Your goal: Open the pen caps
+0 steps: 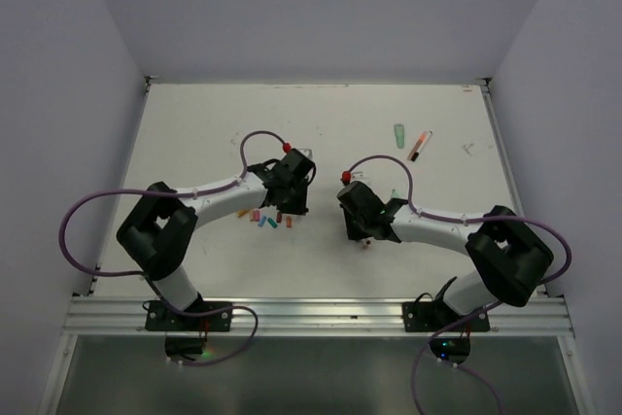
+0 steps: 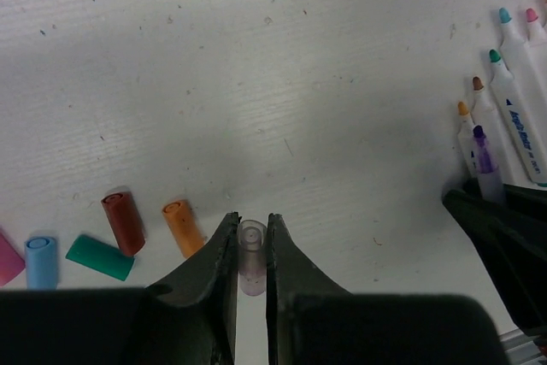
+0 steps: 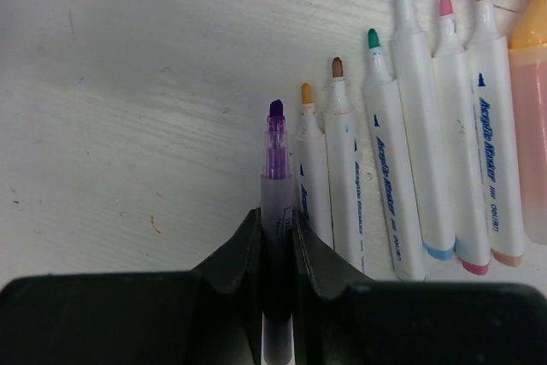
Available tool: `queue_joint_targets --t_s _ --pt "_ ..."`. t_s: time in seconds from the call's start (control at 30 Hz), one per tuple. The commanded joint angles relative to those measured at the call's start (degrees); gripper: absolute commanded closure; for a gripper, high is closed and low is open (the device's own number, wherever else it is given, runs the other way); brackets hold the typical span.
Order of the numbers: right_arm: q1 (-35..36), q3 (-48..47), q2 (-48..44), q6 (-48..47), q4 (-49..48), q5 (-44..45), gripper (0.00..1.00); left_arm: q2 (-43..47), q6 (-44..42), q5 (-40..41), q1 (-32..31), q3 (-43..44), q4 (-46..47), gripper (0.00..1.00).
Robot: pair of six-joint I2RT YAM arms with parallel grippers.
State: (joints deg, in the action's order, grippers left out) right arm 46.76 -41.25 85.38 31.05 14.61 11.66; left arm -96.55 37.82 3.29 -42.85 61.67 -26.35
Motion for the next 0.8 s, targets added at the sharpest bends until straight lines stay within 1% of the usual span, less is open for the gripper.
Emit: queue_joint_targets --t_s 0.0,0.13,0.27,0.4,0.43,0.5,0.53,0.63,0.73,0.77 --pt "-0.18 -0.76 0.31 2.00 4.63 6.09 0.92 -0.74 -1.70 1.02 -0.39 -0.50 -1.69 0.86" --pt "-0.36 -0.93 0.49 2.00 5.17 6.88 0.87 -2.23 -2.05 2.59 -0.30 -1.11 -2.92 0.84" --pt "-0.36 -1.20 0.57 1.12 4.55 5.83 0.81 -3.03 -2.14 3.48 -0.30 -1.73 -3.09 0.81" --pt "-0.36 -1.28 -0.56 0.33 3.23 4.78 0.75 -3.73 -2.05 3.39 -0.30 -1.73 -2.92 0.75" --pt "-0.36 -1.37 -0.83 0.24 2.97 4.43 0.72 -3.90 -2.05 3.30 -0.30 -1.73 -2.83 0.74" --pt "-0.27 -1.55 -1.79 -0.02 2.70 3.81 0.69 -3.91 -2.05 3.30 -0.30 -1.55 -2.83 0.71" --pt "-0.27 -1.81 -2.24 -0.11 2.62 3.37 0.66 -3.91 -1.96 3.30 -0.39 -1.47 -2.92 0.70" --pt "-0.27 -2.69 -3.91 -0.37 2.79 3.02 0.62 -3.56 -1.79 3.39 -0.30 -1.03 -3.01 0.67" --pt "-0.27 -4.44 -6.36 -0.99 3.75 3.45 0.56 -2.33 -1.70 3.83 -0.30 -0.06 -4.14 0.64" --pt "-0.18 -5.06 -6.98 -1.34 4.19 3.72 0.51 -1.80 -1.70 4.09 -0.30 0.81 -4.50 0.62"
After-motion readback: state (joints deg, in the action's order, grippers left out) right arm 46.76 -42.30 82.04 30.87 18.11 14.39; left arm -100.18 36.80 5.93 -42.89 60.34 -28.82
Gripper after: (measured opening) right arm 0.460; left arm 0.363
